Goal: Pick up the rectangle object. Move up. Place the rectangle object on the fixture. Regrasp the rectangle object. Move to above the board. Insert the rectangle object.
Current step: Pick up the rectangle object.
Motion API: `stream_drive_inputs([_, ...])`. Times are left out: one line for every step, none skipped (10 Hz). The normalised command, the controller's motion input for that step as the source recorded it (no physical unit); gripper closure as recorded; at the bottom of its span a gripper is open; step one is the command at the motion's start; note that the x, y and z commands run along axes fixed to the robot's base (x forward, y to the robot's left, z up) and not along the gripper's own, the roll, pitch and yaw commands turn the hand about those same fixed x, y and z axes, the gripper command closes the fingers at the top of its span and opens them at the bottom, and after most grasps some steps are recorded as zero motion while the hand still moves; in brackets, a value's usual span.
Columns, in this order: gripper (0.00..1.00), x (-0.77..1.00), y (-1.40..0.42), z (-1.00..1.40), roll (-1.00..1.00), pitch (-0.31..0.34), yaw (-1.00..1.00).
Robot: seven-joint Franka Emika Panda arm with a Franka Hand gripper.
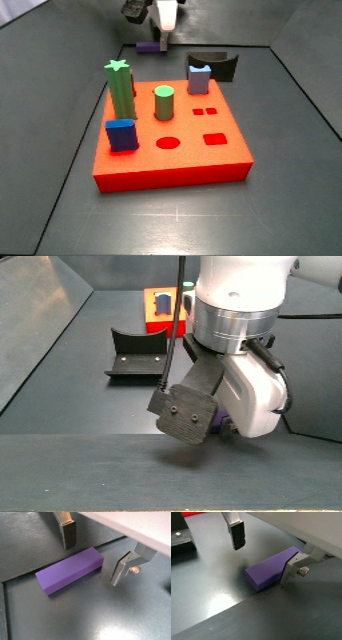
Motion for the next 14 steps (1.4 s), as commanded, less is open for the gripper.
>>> stream_drive_inputs([0.00, 0.07, -0.08, -0.13, -0.43, -0.240, -0.30])
stream_drive_inputs([0.00, 0.05, -0.13, -0.11, -0.45, -0.264, -0.34])
stream_drive_inputs([0.00, 0.07, -0.14, -0.26, -0.39, -0.257, -0.31])
stream_drive_inputs([0.00, 0.09, -0.10, -0.30, -0.27, -0.203, -0.24])
stream_drive_inputs([0.00, 0.05, -0.14, -0.22, -0.25, -0.179, -0.22])
stream_drive_inputs([0.00, 0.00, -0.17, -0.17, -0.25, -0.161, -0.26])
stream_drive_inputs([0.00, 0.00, -0.22, -0.22, -0.12, -0.070, -0.33])
stream_drive_inputs([0.00, 0.00, -0.18, -0.20, -0.15, -0.074, -0.37])
stream_drive_inputs([0.00, 0.05, 0.00, -0.07, -0.09, -0.054, -0.04])
stream_drive_inputs([0.00, -0.02, 0.00, -0.03, -0.01, -0.081, 0.00])
stream_drive_inputs([0.00, 0.00, 0.00, 0.00, 0.00, -0.007, 0.00])
stream_drive_inputs([1.00, 0.00, 0.00, 0.00, 0.00, 0.000, 0.00])
stream_drive_inputs([1.00, 0.00, 0.00, 0.00, 0.00, 0.000, 0.00])
stream_drive_inputs([1.00, 0.00, 0.00, 0.00, 0.00, 0.000, 0.00])
